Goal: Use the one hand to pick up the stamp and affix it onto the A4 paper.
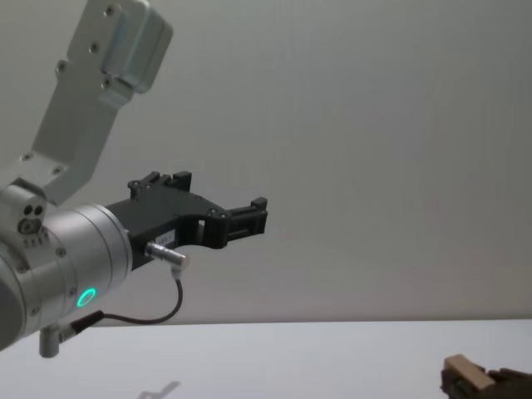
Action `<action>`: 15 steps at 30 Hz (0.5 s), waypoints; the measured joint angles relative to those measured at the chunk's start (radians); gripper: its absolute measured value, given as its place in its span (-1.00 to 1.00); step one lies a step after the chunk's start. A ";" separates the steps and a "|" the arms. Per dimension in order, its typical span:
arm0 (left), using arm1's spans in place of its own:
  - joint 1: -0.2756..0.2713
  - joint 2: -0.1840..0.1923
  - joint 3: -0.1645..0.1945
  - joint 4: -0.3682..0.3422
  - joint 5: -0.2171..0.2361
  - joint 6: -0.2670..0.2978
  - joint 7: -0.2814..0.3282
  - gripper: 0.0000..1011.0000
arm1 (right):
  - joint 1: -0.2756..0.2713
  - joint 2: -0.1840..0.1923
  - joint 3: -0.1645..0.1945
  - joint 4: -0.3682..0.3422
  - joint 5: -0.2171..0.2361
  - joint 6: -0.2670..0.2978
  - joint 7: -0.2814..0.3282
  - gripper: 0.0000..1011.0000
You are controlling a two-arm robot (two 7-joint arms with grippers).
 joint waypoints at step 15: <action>0.000 0.000 0.000 0.000 0.000 0.000 0.000 0.98 | 0.044 -0.033 -0.018 0.093 -0.047 -0.015 0.007 -0.56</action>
